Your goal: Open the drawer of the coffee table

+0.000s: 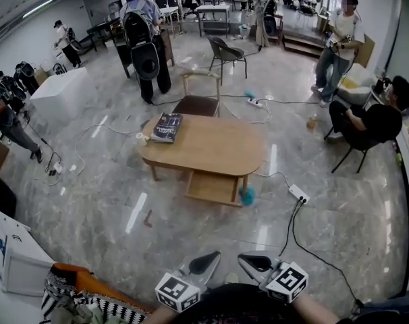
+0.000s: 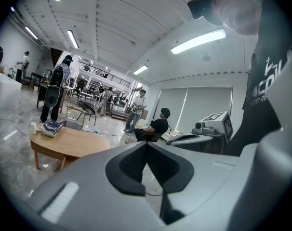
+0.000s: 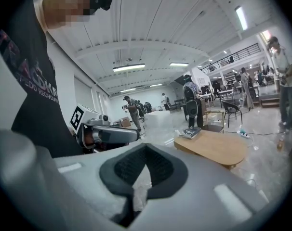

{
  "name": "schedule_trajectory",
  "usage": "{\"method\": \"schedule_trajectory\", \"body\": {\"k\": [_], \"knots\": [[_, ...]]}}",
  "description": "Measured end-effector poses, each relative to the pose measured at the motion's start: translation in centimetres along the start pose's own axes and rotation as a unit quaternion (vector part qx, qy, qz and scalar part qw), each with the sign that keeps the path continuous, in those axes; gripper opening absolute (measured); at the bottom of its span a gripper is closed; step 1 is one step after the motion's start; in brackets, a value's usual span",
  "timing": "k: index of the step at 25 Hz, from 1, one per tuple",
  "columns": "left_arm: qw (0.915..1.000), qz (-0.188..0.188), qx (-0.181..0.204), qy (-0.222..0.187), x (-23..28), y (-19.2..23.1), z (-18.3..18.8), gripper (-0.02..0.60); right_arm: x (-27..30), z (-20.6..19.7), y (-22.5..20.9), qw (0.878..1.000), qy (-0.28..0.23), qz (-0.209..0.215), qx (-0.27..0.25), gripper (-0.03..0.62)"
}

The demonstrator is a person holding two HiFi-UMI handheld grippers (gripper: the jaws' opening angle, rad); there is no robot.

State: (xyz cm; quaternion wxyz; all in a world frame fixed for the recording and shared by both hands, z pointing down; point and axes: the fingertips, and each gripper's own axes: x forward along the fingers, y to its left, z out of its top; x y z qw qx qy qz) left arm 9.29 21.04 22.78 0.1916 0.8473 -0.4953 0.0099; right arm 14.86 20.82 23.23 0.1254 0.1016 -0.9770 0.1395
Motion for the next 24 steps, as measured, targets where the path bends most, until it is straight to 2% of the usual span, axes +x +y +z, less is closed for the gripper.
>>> {"method": "schedule_trajectory", "body": {"k": [24], "knots": [[0.9999, 0.006, 0.01, -0.008, -0.59, -0.02, -0.34, 0.006, 0.41, -0.41, 0.46, 1.0, -0.002, 0.007, -0.001, 0.002]]}}
